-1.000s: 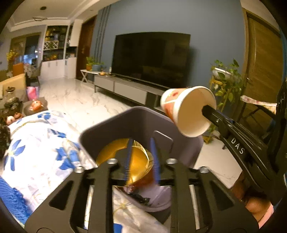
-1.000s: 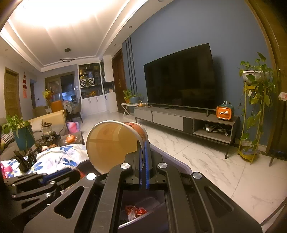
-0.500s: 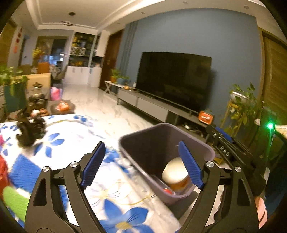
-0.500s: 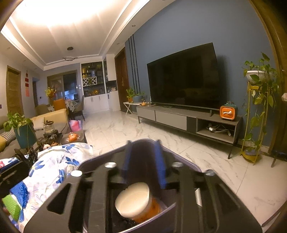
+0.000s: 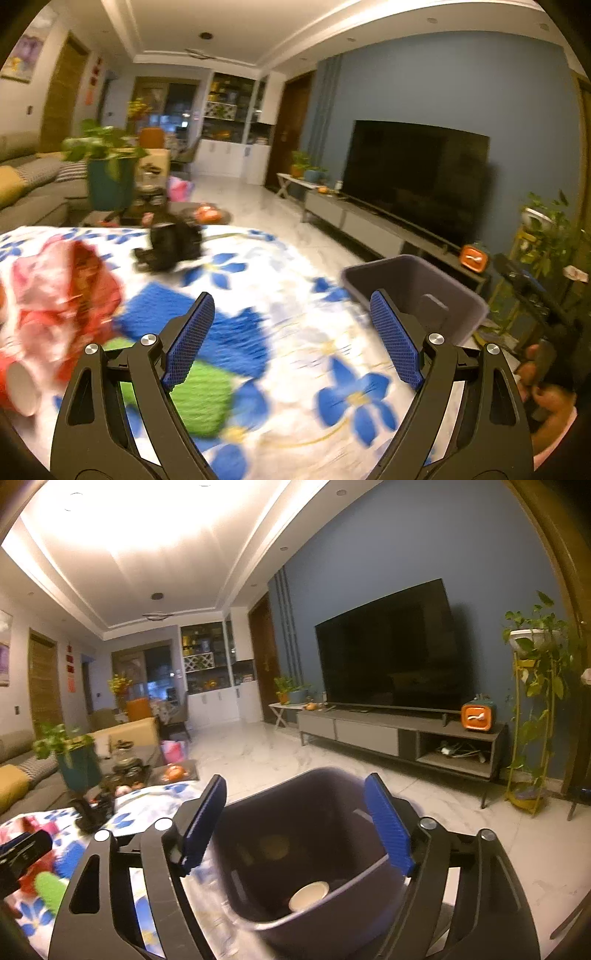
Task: Collect trash
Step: 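Grasp another red paper cup with the left tool while the right tool grasps the green foam net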
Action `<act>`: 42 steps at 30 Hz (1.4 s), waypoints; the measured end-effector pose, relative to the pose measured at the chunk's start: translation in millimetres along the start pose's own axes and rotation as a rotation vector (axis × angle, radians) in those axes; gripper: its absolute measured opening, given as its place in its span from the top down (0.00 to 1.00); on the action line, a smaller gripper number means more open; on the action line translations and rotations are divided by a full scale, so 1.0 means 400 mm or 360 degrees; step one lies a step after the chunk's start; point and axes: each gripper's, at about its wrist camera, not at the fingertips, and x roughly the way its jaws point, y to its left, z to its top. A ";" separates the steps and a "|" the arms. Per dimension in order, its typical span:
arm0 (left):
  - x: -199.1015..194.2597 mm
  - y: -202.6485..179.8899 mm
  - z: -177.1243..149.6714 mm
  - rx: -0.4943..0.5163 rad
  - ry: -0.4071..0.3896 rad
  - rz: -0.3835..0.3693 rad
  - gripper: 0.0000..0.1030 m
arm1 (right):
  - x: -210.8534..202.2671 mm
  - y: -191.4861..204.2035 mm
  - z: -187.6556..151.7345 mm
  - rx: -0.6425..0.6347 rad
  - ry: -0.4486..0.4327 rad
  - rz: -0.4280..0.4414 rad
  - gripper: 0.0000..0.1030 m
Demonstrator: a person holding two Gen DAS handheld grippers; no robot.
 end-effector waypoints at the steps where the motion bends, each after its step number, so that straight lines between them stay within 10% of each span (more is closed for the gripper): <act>1: -0.017 0.023 -0.005 -0.0016 -0.0001 0.0028 0.18 | -0.014 0.014 -0.007 -0.0002 0.0004 0.0025 0.24; 27: -0.355 0.466 -0.136 -0.0315 -0.0062 0.0649 0.18 | -0.125 0.436 -0.197 -0.0242 0.0262 0.0589 0.20; 37: -0.343 0.582 -0.168 -0.0420 0.0018 0.0490 0.18 | -0.086 0.503 -0.265 -0.0304 0.0375 0.0640 0.20; 42: -0.317 0.627 -0.176 -0.0556 0.0083 0.0300 0.40 | -0.064 0.526 -0.284 -0.0324 0.0411 0.0645 0.20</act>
